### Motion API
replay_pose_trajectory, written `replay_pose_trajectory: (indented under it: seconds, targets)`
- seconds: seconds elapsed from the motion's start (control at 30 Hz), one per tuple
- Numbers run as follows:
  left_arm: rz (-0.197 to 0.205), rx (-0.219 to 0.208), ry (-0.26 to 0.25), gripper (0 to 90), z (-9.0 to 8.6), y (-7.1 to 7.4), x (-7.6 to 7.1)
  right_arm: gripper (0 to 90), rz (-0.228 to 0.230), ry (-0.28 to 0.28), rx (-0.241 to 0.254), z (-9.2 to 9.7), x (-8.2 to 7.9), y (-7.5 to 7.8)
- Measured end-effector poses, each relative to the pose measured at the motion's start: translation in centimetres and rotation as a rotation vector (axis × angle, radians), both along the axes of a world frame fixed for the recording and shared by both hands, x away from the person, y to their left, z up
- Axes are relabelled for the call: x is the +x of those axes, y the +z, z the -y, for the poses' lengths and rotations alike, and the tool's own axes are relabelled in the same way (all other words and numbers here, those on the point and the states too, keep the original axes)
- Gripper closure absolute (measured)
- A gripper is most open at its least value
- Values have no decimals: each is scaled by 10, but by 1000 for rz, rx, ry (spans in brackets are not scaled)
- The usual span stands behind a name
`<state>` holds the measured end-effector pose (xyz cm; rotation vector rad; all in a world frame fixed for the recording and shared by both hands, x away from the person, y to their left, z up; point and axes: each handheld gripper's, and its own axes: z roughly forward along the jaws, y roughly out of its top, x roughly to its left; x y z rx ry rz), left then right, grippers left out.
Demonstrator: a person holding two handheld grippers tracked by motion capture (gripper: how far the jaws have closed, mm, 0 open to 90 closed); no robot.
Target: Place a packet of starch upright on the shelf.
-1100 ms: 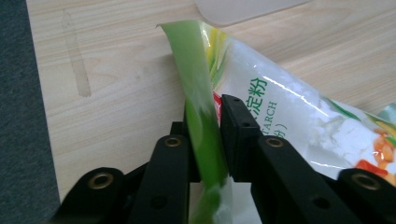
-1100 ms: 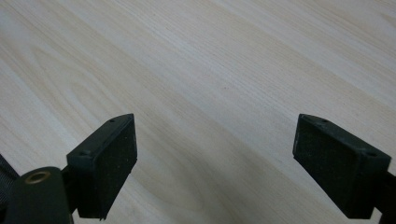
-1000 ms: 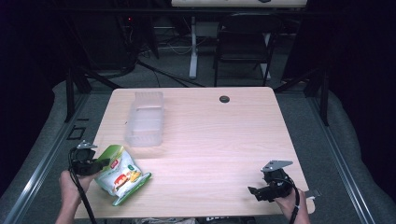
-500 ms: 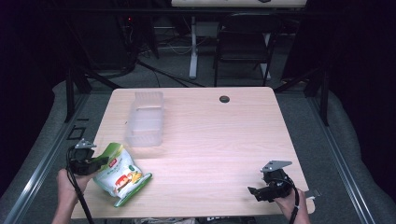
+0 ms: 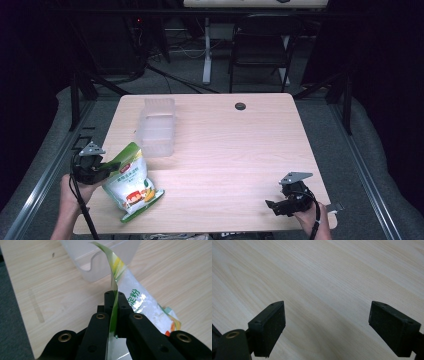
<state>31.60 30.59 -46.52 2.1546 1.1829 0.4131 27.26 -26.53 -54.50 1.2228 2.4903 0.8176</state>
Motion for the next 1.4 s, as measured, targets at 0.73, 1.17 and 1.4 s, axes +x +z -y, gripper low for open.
replay_pose_trajectory:
  seconds: [0.73,1.17,1.4]
  targets:
    - [33,65,-345,900,43,56,1,131,-15,0,-9,1,1,-2]
    - [83,125,-382,900,47,87,14,131,-12,-10,-9,1,1,-3]
    - [110,144,-413,900,53,105,19,131,-11,-14,-16,1,1,-3]
